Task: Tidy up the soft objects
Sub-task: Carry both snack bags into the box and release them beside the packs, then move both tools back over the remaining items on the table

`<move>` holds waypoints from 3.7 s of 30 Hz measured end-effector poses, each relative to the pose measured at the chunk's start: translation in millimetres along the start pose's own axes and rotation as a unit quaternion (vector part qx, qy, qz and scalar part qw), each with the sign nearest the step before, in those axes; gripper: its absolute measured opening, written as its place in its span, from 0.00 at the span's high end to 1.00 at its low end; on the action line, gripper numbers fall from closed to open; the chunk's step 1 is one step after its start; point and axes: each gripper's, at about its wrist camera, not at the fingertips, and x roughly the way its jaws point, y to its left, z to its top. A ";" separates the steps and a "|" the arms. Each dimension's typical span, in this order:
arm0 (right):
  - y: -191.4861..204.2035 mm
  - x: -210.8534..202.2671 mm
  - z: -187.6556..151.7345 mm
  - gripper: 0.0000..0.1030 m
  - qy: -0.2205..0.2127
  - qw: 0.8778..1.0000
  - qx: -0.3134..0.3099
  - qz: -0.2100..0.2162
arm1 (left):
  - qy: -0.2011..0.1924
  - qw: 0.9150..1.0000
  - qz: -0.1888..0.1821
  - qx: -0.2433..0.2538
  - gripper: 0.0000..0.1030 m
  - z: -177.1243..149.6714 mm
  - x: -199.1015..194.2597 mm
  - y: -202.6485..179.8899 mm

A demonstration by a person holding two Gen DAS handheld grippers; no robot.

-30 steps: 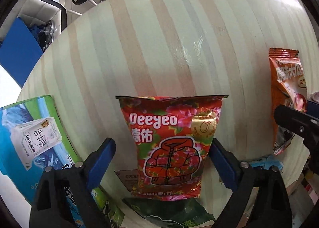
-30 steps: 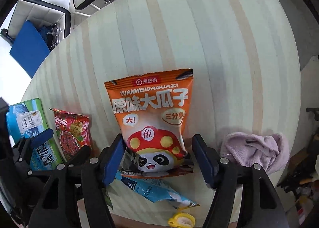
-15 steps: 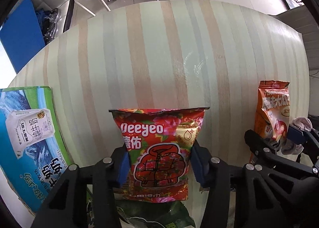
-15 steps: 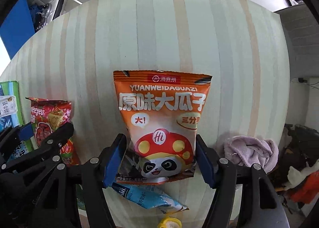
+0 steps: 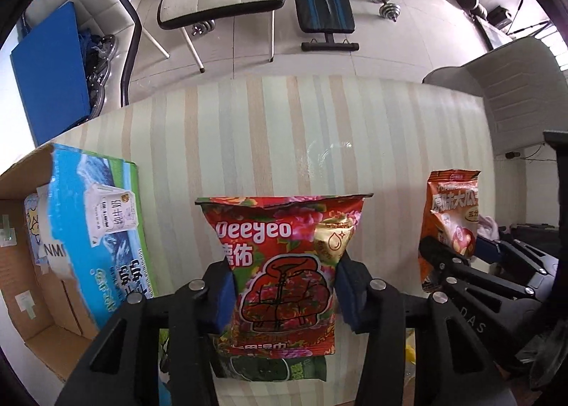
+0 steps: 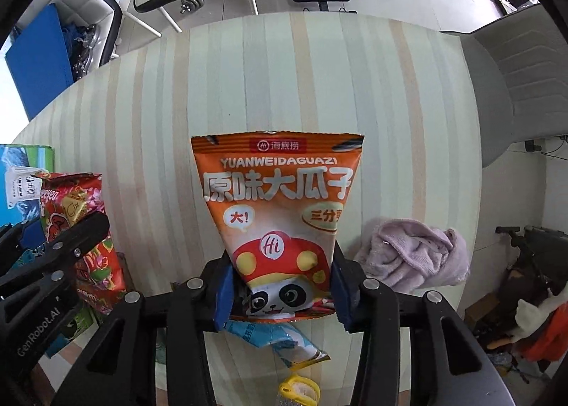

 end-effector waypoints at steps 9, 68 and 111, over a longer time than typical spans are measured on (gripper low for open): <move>17.9 -112.5 -35.8 0.54 -0.067 0.996 -0.032 0.041 | -0.091 0.995 -0.042 -0.005 0.57 -23.2 -131.2 33.6; 395.9 -24.7 -123.7 0.04 0.012 0.994 -0.089 0.054 | -0.063 0.992 0.079 -0.081 0.02 -62.0 -113.5 354.5; 101.6 -154.4 -220.8 0.00 -0.144 0.979 0.039 0.142 | -0.165 0.938 0.197 0.231 0.02 -174.8 -142.9 34.1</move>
